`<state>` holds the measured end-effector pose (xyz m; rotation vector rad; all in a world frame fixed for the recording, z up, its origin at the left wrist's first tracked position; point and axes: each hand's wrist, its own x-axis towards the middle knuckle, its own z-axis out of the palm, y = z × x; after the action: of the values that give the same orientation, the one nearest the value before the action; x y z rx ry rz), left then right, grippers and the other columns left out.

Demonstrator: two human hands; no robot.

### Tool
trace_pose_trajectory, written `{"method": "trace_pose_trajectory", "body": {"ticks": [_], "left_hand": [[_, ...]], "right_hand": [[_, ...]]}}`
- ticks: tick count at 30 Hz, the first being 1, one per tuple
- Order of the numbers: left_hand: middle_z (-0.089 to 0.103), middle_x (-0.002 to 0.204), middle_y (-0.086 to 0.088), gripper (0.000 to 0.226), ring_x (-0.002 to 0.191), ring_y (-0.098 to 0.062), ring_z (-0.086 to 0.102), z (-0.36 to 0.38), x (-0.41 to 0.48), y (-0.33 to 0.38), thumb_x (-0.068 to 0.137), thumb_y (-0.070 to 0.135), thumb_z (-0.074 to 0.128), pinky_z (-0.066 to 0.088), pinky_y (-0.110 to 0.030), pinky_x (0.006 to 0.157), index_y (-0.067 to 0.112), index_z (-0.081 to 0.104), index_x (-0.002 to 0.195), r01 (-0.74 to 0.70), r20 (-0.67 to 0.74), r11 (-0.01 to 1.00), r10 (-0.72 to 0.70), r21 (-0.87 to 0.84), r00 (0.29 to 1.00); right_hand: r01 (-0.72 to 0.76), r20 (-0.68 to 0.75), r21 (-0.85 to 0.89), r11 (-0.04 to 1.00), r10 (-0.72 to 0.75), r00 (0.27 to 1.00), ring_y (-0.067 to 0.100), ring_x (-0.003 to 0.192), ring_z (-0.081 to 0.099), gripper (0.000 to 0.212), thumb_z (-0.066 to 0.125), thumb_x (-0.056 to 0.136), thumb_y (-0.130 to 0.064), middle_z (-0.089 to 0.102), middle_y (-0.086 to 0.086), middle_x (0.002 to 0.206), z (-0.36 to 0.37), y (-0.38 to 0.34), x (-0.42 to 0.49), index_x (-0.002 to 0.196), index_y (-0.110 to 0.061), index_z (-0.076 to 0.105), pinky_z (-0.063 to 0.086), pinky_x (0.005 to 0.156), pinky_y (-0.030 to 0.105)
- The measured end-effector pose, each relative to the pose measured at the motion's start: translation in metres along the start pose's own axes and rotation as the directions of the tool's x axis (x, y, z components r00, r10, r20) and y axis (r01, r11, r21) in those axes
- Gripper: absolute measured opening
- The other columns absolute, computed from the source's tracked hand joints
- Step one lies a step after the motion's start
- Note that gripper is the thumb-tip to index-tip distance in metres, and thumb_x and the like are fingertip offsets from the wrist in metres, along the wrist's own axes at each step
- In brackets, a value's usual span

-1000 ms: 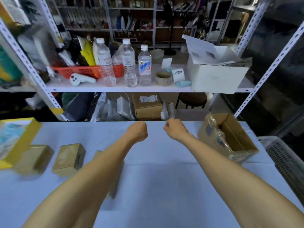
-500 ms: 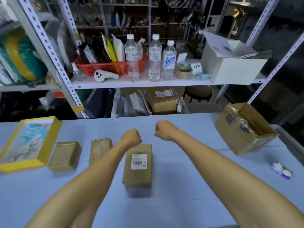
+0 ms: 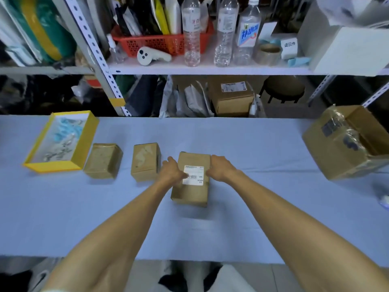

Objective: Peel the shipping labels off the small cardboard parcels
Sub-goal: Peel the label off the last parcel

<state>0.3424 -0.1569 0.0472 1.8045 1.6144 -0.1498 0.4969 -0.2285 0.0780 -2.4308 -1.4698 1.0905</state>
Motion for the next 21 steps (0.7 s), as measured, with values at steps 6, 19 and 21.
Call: {"method": "trace_pose_trajectory", "body": {"ticks": [6,19,21], "left_hand": [[0.062,0.115,-0.010,0.049,0.094,-0.027,0.061,0.035,-0.007,-0.041,0.081,0.030,0.074,0.048,-0.033,0.063,0.007,0.048,0.115,0.084,0.166,0.945,-0.032,-0.316,0.986],[0.064,0.110,-0.011,0.097,0.099,-0.028,0.063,0.028,-0.026,-0.059,0.052,0.037,0.074,0.054,-0.047,0.087,0.021,0.026,0.134,-0.095,0.026,0.883,0.120,-0.460,0.992],[0.065,0.109,-0.008,0.104,0.099,-0.028,0.062,0.033,-0.037,-0.070,0.057,0.033,0.075,0.053,-0.043,0.087,0.031,0.016,0.144,-0.161,0.026,0.883,0.192,-0.442,0.981]], "right_hand": [[-0.100,0.037,0.305,0.947,0.094,0.995,0.028,0.111,0.057,0.084,0.077,0.071,-0.019,0.056,0.007,0.123,0.058,0.009,-0.003,0.139,-0.015,0.027,0.044,0.077,0.031],[0.044,-0.121,0.415,0.909,0.007,0.993,0.030,0.108,0.061,0.111,0.070,0.064,-0.019,0.060,0.005,0.123,0.075,0.002,-0.022,0.150,-0.032,0.002,0.055,0.087,0.045],[0.059,-0.110,0.433,0.899,-0.013,0.994,0.028,0.105,0.063,0.110,0.067,0.057,-0.024,0.062,0.001,0.119,0.087,0.006,-0.033,0.148,-0.033,0.005,0.056,0.085,0.046]]}}
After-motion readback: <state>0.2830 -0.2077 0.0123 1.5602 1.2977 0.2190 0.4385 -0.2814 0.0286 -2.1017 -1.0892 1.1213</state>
